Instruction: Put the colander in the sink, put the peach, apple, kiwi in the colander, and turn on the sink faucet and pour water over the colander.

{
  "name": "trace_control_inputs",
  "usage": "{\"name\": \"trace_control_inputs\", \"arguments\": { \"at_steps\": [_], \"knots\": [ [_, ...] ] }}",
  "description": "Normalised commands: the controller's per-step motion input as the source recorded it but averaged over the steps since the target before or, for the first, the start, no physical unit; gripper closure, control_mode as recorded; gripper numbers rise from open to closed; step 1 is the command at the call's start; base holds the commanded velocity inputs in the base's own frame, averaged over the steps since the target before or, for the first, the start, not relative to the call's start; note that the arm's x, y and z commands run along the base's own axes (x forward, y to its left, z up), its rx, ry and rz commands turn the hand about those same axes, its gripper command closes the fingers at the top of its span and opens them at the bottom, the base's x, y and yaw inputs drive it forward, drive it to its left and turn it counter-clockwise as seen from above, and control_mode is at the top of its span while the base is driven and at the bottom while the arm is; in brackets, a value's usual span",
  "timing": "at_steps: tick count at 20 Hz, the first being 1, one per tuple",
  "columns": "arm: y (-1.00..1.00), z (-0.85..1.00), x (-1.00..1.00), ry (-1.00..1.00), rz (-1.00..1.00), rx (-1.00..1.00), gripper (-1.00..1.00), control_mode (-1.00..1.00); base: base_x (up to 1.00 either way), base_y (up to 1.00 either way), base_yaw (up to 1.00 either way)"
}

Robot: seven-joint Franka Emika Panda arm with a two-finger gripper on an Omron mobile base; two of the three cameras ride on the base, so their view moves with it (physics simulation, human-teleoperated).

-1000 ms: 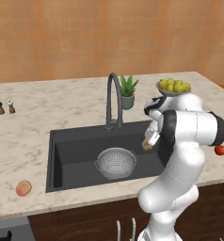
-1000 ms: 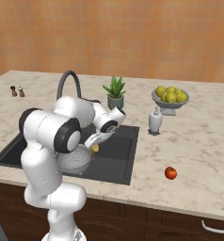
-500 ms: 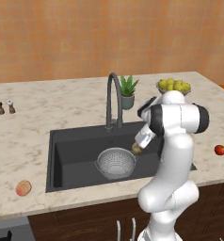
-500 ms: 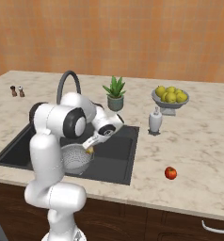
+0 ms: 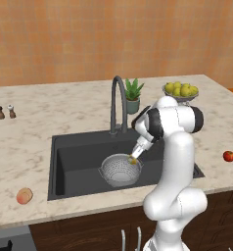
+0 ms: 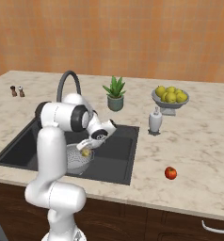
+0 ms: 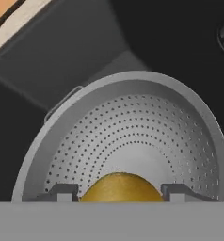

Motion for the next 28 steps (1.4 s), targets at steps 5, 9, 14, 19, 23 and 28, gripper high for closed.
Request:
{"name": "trace_control_inputs", "arguments": {
  "at_steps": [5, 9, 14, 19, 23, 28],
  "knots": [
    [0.2, -0.53, 0.47, 0.01, -0.1, -0.18, 1.0, -1.0, 0.0, 0.0, 0.0],
    [0.13, -0.39, 0.25, 0.0, -0.04, -0.15, 1.0, -1.0, 0.0, 0.0, 0.0],
    [0.14, -0.06, -0.01, 0.0, -0.02, -0.03, -1.0, -1.0, 0.0, 0.0, 0.0],
    [0.09, 0.1, -0.09, 0.0, -0.03, 0.0, -1.0, -1.0, 0.0, 0.0, 0.0],
    [0.0, 0.23, -0.11, 0.0, -0.02, 0.0, -1.0, -1.0, 0.0, 0.0, 0.0],
    [-0.08, 0.43, -0.27, 0.0, 0.0, 0.0, -1.0, -1.0, 0.0, 0.0, 0.0]
  ]
}}
